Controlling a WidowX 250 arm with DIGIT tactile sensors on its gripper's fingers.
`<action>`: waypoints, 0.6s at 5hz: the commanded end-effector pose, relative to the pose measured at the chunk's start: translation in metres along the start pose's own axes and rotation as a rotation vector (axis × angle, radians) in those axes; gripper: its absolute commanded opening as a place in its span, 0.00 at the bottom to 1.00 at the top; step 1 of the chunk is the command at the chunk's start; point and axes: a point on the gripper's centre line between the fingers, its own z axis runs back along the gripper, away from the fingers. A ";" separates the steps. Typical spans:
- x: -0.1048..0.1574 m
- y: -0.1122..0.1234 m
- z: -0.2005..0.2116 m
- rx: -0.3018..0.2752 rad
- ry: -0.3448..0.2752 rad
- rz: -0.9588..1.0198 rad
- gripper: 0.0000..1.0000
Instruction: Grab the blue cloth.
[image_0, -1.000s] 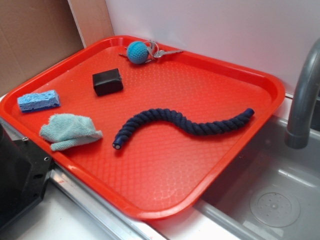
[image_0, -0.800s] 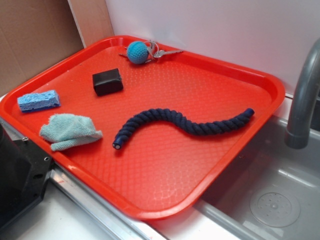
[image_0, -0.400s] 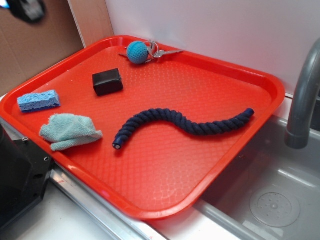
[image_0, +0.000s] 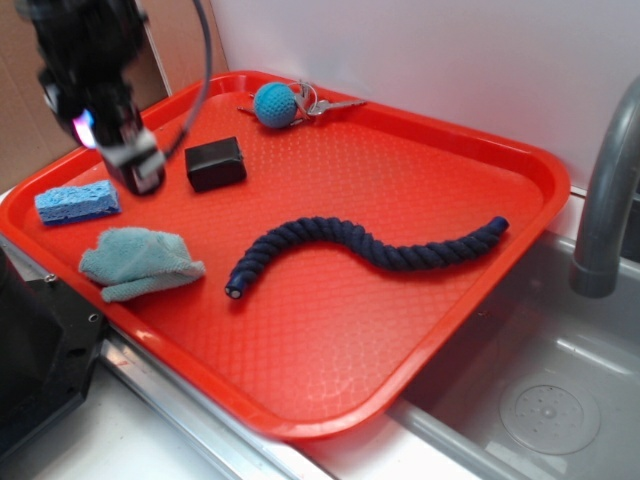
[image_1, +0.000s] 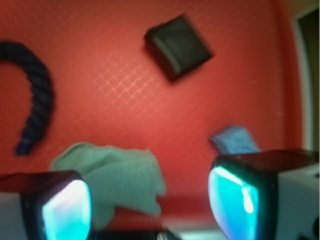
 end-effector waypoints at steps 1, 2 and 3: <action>-0.017 -0.030 -0.034 -0.123 0.030 -0.215 1.00; -0.019 -0.037 -0.053 -0.109 0.045 -0.249 1.00; -0.016 -0.044 -0.066 -0.072 0.063 -0.265 1.00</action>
